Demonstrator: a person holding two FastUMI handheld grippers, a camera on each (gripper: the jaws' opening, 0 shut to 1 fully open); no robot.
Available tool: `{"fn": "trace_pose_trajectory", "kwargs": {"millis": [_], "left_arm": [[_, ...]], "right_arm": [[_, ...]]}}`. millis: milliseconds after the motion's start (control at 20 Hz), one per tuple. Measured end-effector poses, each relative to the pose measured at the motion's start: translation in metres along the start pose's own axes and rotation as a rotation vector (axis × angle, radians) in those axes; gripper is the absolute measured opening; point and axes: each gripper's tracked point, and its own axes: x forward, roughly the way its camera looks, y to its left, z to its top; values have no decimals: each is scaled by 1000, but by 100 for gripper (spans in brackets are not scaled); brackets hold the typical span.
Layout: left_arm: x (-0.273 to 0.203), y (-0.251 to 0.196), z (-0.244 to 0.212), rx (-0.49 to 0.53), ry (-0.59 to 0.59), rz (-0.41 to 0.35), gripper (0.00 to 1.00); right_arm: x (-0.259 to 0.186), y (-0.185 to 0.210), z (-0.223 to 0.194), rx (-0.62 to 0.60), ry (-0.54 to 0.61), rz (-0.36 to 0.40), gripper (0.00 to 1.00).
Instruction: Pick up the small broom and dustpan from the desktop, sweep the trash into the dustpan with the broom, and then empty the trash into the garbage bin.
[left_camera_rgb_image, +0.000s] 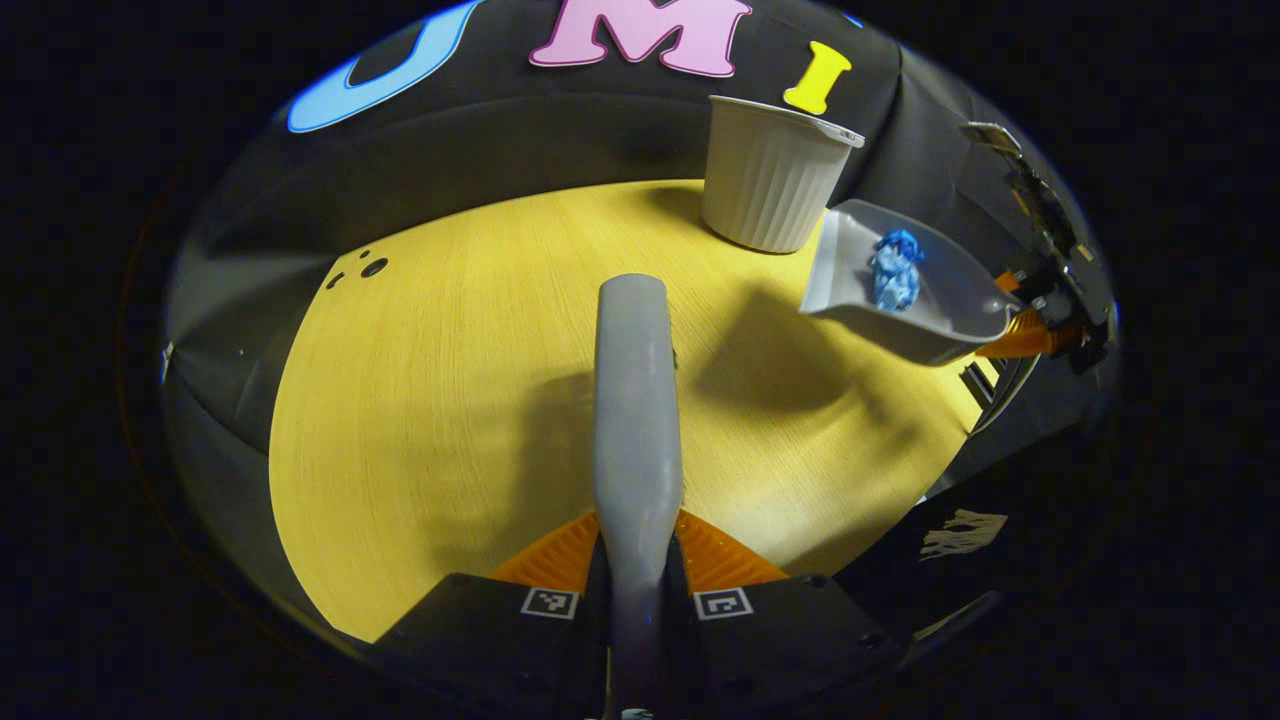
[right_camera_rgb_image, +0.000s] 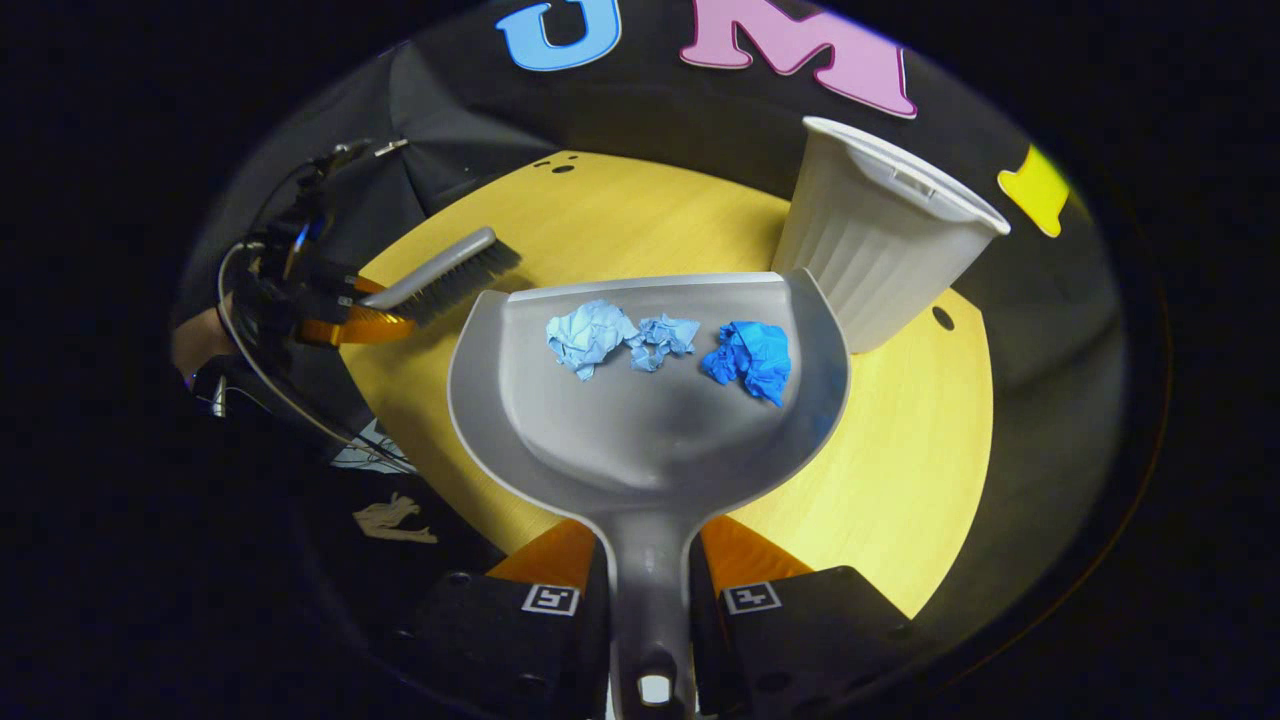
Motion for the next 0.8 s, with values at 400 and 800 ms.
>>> {"fn": "trace_pose_trajectory", "kwargs": {"millis": [400,800], "left_arm": [[-1,-5,-13,-93,6,14,28],[17,-11,-28,-159,61,33,31]], "right_arm": [[-2,6,6,35,-38,57,37],[6,14,13,144,-125,-15,37]]}}
